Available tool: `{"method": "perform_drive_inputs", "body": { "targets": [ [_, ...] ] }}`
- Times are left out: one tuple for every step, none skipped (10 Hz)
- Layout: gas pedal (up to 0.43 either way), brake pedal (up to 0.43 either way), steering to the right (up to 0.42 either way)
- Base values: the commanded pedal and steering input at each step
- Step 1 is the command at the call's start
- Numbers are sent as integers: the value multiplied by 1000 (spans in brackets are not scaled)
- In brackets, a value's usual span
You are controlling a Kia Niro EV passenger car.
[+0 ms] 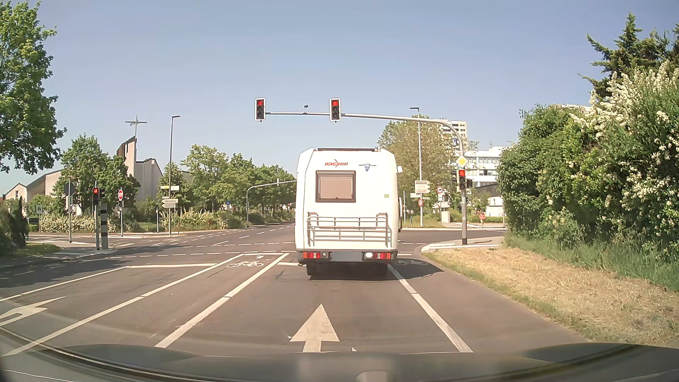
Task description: Follow the waypoints while adhering to traffic rules and regulations
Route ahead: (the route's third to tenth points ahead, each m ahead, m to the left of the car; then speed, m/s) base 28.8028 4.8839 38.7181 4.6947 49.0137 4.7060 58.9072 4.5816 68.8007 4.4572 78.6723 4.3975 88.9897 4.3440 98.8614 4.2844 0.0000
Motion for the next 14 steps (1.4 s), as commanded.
{"method": "perform_drive_inputs", "body": {
  "targets": [
    [0, 293, 5],
    [0, 293, 5],
    [0, 293, 5],
    [0, 293, 5],
    [0, 293, 5],
    [0, 293, 5],
    [0, 293, 5],
    [0, 293, 5],
    [0, 293, 5],
    [0, 293, 5],
    [0, 293, 5],
    [0, 293, 5],
    [0, 299, 5],
    [0, 293, 5]
  ]
}}
